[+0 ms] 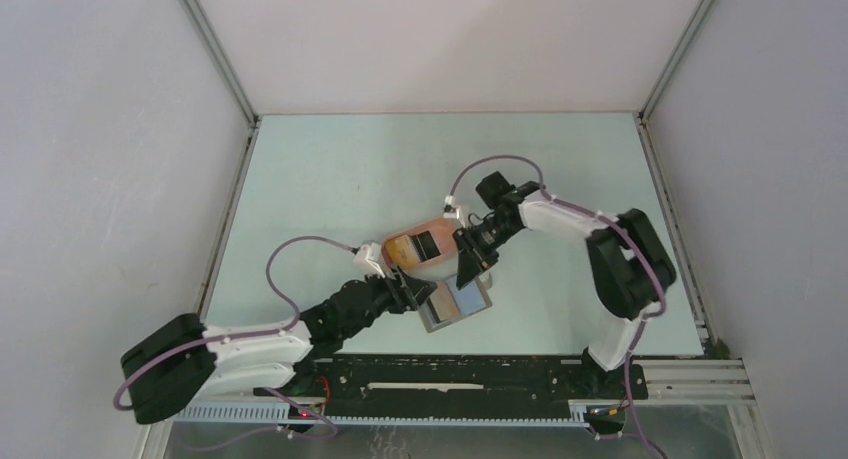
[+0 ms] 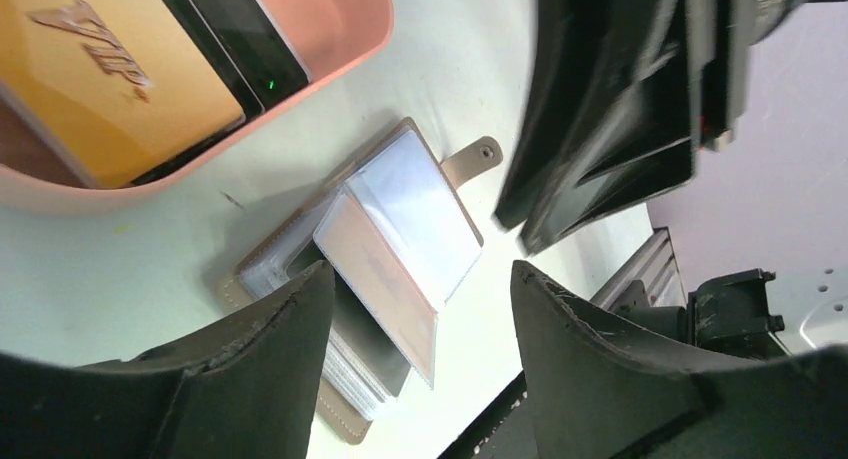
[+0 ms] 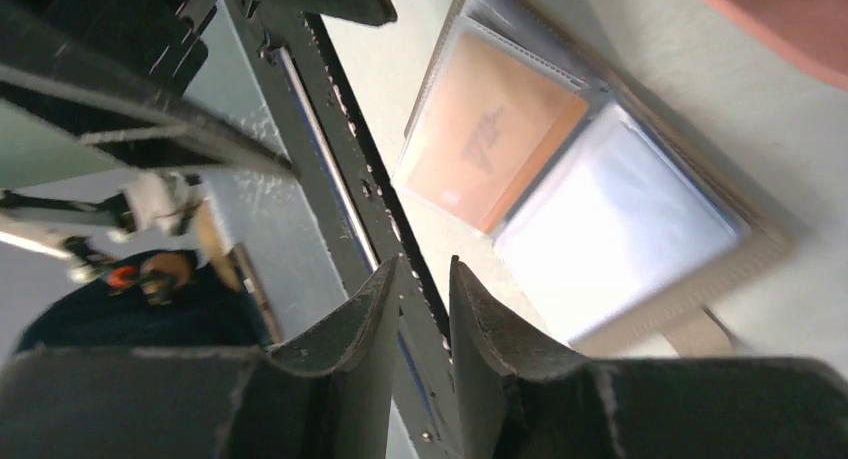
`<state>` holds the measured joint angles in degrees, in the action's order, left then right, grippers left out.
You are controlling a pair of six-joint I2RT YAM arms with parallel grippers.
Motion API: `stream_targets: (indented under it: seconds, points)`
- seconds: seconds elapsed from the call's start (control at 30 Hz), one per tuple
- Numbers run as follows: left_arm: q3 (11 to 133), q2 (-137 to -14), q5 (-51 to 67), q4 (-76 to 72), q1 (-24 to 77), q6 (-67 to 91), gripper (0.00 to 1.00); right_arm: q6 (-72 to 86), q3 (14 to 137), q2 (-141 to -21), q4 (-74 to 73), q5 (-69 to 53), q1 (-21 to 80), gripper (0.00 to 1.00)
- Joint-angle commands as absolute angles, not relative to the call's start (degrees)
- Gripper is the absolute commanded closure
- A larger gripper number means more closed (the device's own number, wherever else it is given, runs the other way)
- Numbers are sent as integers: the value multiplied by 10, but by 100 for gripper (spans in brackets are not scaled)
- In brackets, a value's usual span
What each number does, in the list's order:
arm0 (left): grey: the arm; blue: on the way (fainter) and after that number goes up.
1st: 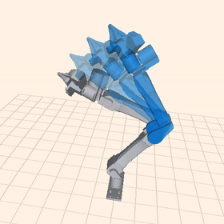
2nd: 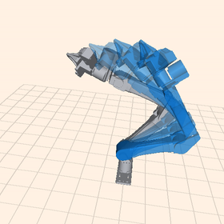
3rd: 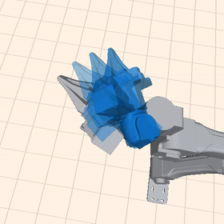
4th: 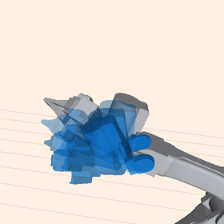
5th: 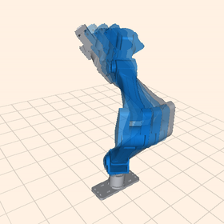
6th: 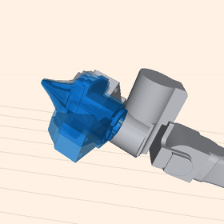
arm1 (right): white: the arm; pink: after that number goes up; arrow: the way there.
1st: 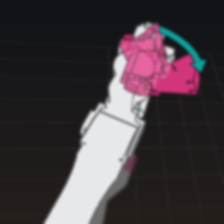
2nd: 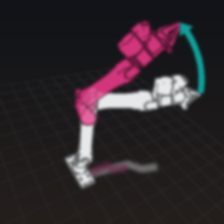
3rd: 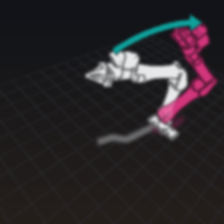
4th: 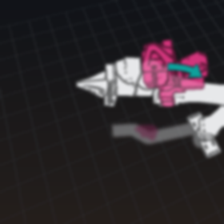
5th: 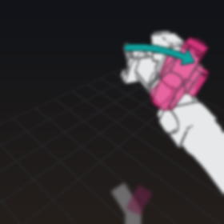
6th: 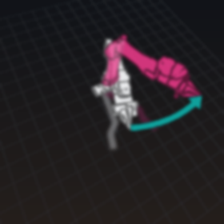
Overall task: Put the credit cards into the card holder
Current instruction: Turn over the card holder at the center of the board, then pick up the credit card from the storage box.
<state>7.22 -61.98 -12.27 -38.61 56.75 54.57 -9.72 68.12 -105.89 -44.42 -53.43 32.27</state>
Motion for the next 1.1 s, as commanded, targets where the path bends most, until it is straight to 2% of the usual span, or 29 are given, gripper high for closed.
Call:
stream_targets:
  seconds: [0.0, 0.13, 0.23, 0.3, 0.37, 0.4, 0.43, 0.5, 0.57, 0.63, 0.73, 0.93, 1.07]
  points:
    - [93, -491, -204, -189, 570, 490, 30, -139, 703, -935, -427, -444, 311, 67]
    - [118, -380, -249, -76, 562, 411, 26, -212, 712, -856, -409, -409, 312, 65]
    - [126, -326, -243, -50, 533, 366, 21, -263, 754, -833, -424, -409, 312, 58]
    - [128, -309, -212, -49, 502, 347, 20, -285, 786, -837, -435, -432, 312, 42]
    - [126, -306, -181, -62, 471, 334, 19, -296, 825, -871, -471, -483, 311, 22]
    - [124, -307, -167, -71, 456, 329, 19, -302, 856, -900, -502, -514, 311, 17]
    - [123, -310, -153, -83, 442, 324, 19, -285, 888, -935, -529, -542, 312, 16]
    - [121, -319, -132, -103, 419, 321, 19, -263, 947, -1001, -570, -574, 318, 25]
    - [117, -333, -111, -118, 394, 329, 18, -207, 933, -1022, -511, -553, 326, 28]
    - [107, -346, -91, -142, 371, 345, 18, -127, 896, -1027, -418, -491, 334, 27]
    - [84, -365, -80, -182, 357, 373, 20, -53, 889, -1065, -377, -436, 339, 27]
    - [57, -422, -89, -247, 350, 411, 35, 47, 898, -1136, -326, -380, 354, 26]
    - [67, -474, -91, -261, 349, 414, 39, 91, 924, -1176, -314, -312, 362, 23]
